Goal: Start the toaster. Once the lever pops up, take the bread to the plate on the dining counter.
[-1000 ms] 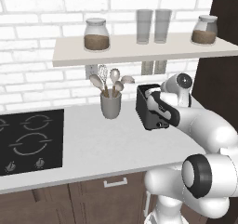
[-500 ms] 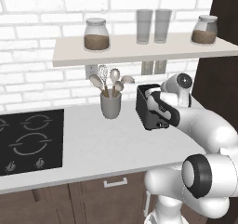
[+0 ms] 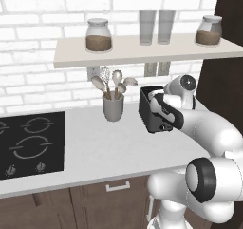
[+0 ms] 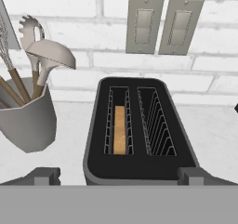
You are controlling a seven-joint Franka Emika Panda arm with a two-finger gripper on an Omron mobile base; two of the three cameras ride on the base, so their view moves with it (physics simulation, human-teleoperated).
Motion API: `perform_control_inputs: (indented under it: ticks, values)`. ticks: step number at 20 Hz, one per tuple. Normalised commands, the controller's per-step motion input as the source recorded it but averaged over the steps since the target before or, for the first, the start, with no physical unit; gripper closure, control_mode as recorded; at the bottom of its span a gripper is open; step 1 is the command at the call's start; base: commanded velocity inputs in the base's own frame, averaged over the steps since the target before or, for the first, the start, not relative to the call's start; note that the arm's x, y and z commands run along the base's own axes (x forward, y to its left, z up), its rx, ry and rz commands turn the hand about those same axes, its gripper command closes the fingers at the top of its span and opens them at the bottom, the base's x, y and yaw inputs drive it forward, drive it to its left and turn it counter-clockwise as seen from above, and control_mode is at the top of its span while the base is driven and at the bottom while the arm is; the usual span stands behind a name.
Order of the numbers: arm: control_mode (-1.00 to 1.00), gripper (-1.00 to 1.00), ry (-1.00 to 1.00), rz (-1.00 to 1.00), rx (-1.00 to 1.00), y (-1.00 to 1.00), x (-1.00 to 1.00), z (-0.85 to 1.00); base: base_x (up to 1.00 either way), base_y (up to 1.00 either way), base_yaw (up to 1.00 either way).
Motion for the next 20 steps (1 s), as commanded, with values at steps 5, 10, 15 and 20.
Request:
perform_control_inputs:
  ticks: [5,10,15,20]
  values:
    - [-1.00,-1.00,0.00,0.00,0.00,0.00,0.00,0.00,0.00,0.00,0.00]
    - [-1.00,-1.00,0.00,0.00,0.00,0.00,0.00,0.00,0.00,0.00,0.00]
    - [-1.00,-1.00,0.00,0.00,0.00,0.00,0.00,0.00,0.00,0.00,0.00]
    - [-1.00,-1.00,0.00,0.00,0.00,0.00,0.00,0.00,0.00,0.00,0.00]
